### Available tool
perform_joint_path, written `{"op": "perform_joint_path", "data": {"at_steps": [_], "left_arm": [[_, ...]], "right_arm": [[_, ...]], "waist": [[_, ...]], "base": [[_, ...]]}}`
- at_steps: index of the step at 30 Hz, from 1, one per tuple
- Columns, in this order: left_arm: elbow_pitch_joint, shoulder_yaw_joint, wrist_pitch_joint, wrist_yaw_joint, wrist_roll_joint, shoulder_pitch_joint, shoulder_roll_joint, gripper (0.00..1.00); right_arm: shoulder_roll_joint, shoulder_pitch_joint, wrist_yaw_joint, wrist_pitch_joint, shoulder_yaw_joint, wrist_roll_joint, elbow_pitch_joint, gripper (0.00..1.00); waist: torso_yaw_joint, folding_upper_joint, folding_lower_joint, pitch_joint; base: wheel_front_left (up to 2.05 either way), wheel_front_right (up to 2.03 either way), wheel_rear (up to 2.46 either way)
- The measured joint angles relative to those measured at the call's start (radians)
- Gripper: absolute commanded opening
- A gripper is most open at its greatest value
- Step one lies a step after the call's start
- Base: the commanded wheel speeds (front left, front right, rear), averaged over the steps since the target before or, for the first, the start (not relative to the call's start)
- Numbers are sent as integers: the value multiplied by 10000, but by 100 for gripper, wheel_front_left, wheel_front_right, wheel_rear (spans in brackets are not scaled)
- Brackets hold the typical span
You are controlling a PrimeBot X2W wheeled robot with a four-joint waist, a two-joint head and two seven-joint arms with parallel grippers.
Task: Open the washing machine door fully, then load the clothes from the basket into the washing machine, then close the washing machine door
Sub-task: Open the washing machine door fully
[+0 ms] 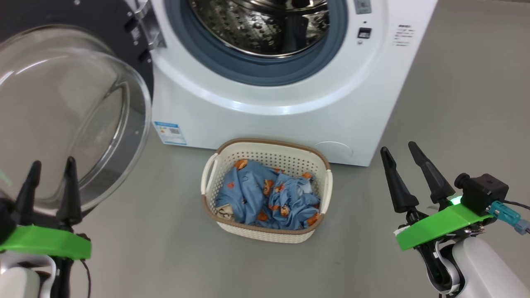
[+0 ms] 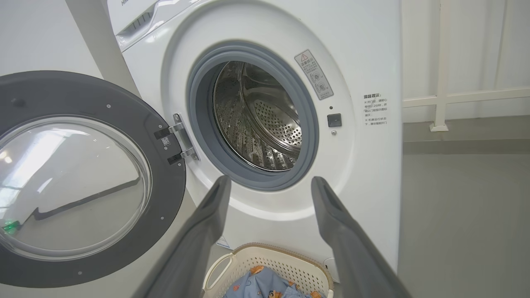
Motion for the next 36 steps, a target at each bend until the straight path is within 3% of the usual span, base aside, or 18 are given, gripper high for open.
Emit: {"op": "perform_joint_path", "data": {"at_steps": [6,14,23,36], "left_arm": [[-1246,-25,155,420,-38,788,-217,100],[-1990,-75,138,667,-136,1545,-552,100],[-2286,-142,36,665,-198,1872,-731,100],[-2290,-336,-52,562,-198,1963,-895,100]], "right_arm": [[-109,119,0,0,121,-73,-13,100],[-242,122,0,0,194,-140,-17,100],[-370,126,0,0,199,-412,-13,100],[-422,183,0,0,-107,-571,127,100]], "waist": [[-643,0,0,-107],[-1557,0,-1,-250],[-2334,0,0,-393],[-2700,0,0,-491]], "base": [[0,0,0],[0,0,0],[0,0,0],[0,0,0]]}}
